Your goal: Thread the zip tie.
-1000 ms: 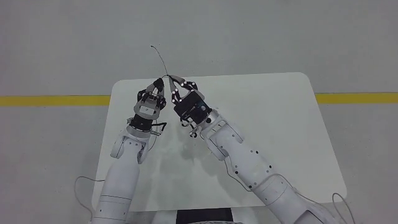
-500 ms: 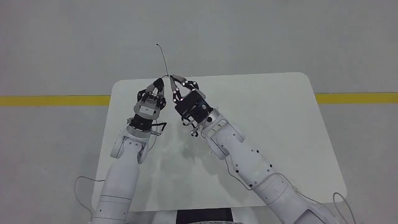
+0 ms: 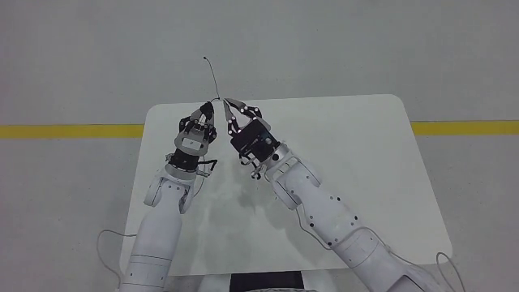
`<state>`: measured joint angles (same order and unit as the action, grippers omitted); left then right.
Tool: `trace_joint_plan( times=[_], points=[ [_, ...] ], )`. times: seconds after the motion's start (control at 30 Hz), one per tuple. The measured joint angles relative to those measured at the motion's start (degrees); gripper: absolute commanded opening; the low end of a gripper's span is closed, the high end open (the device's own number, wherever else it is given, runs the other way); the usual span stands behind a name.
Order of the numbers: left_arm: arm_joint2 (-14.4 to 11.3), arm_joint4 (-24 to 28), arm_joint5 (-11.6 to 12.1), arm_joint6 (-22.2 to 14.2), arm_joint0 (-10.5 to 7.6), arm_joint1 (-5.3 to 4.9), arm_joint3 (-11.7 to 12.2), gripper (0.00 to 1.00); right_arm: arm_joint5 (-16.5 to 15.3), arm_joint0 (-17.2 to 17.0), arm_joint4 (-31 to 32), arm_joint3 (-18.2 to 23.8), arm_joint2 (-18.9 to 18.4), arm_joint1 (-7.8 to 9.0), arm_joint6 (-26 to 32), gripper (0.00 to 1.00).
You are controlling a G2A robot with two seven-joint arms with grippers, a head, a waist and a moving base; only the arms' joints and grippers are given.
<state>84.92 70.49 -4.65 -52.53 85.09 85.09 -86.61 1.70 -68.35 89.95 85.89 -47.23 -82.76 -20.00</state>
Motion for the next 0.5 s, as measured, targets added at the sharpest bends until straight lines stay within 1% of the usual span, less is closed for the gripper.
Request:
trace_joint_plan(
  times=[0.5],
  points=[
    [0.0, 0.0, 0.0, 0.0, 0.00, 0.00, 0.0, 0.00, -0.1, 0.0, 0.0, 0.6, 0.7, 0.12, 0.0, 0.09]
  ],
)
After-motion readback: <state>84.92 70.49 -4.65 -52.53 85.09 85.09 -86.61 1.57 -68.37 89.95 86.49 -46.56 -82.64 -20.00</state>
